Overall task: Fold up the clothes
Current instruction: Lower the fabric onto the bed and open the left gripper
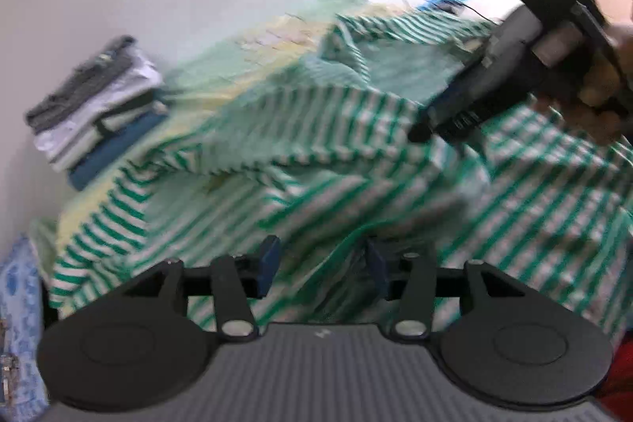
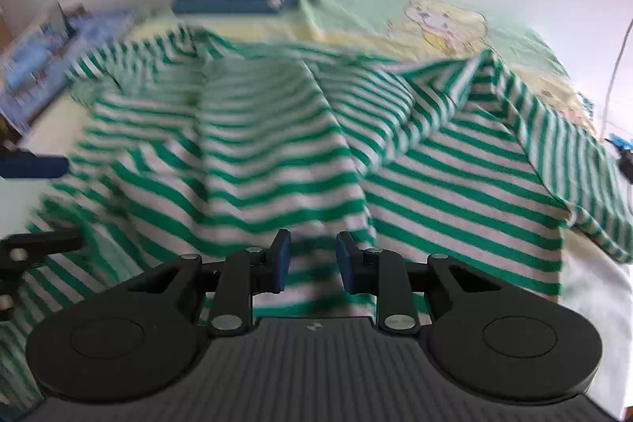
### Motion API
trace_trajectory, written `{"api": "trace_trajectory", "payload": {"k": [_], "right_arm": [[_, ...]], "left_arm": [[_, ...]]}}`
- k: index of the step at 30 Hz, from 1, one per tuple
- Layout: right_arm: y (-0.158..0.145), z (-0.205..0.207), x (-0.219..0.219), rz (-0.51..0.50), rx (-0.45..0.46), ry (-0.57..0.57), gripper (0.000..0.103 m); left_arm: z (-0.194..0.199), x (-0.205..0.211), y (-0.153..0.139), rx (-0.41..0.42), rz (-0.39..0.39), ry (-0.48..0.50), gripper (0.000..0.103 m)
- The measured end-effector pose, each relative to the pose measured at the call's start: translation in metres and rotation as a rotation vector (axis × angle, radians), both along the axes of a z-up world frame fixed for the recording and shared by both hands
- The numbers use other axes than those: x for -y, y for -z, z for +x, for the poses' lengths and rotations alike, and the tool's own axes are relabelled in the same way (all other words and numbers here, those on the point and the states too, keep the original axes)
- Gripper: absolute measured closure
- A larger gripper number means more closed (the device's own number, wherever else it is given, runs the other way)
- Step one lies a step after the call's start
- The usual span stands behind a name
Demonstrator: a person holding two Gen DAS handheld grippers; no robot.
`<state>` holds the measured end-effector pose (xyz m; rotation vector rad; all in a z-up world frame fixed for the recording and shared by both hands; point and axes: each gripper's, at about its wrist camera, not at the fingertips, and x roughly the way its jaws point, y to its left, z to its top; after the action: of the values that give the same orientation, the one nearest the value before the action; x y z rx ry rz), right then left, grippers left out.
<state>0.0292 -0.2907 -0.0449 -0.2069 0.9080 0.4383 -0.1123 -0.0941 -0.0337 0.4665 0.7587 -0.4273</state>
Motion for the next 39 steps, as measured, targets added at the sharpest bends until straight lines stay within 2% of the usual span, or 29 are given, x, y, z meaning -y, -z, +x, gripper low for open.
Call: {"api": "trace_trajectory", "payload": {"k": [5, 8, 10, 15, 20, 24, 27, 30, 35, 39], "right_arm": [[-0.004, -0.002, 0.02, -0.031, -0.003, 0.102, 0.076], [-0.012, -0.014, 0.021, 0.068, 0.019, 0.114, 0.076], [-0.012, -0.021, 0.016, 0.145, 0.016, 0.091, 0.075], [0.004, -0.024, 0.005, 0.151, -0.029, 0.099, 0.074], [0.007, -0.026, 0.021, 0.184, -0.056, 0.173, 0.072], [0.003, -0.028, 0.019, 0.16, -0.074, 0.188, 0.072], [-0.005, -0.028, 0.02, 0.194, -0.071, 0.222, 0.072], [-0.011, -0.03, 0.016, 0.224, -0.07, 0.201, 0.072], [-0.004, -0.031, 0.002, 0.191, -0.083, 0.16, 0.071], [0.002, -0.028, 0.007, 0.182, -0.115, 0.19, 0.07]], "left_arm": [[-0.02, -0.006, 0.003, -0.041, 0.022, 0.083, 0.052], [-0.014, -0.012, -0.007, -0.031, -0.017, 0.069, 0.05], [0.007, -0.011, -0.008, -0.051, -0.047, 0.003, 0.052], [0.056, 0.001, 0.013, -0.155, -0.048, -0.176, 0.06], [0.075, 0.0, 0.019, -0.234, -0.088, -0.33, 0.057], [0.088, -0.007, 0.013, -0.294, -0.134, -0.438, 0.056], [0.092, -0.011, 0.006, -0.293, -0.121, -0.508, 0.056], [0.094, -0.017, -0.004, -0.26, -0.111, -0.566, 0.055], [0.096, -0.029, -0.021, -0.212, -0.108, -0.622, 0.047], [0.098, -0.035, -0.029, -0.196, -0.116, -0.643, 0.046]]}}
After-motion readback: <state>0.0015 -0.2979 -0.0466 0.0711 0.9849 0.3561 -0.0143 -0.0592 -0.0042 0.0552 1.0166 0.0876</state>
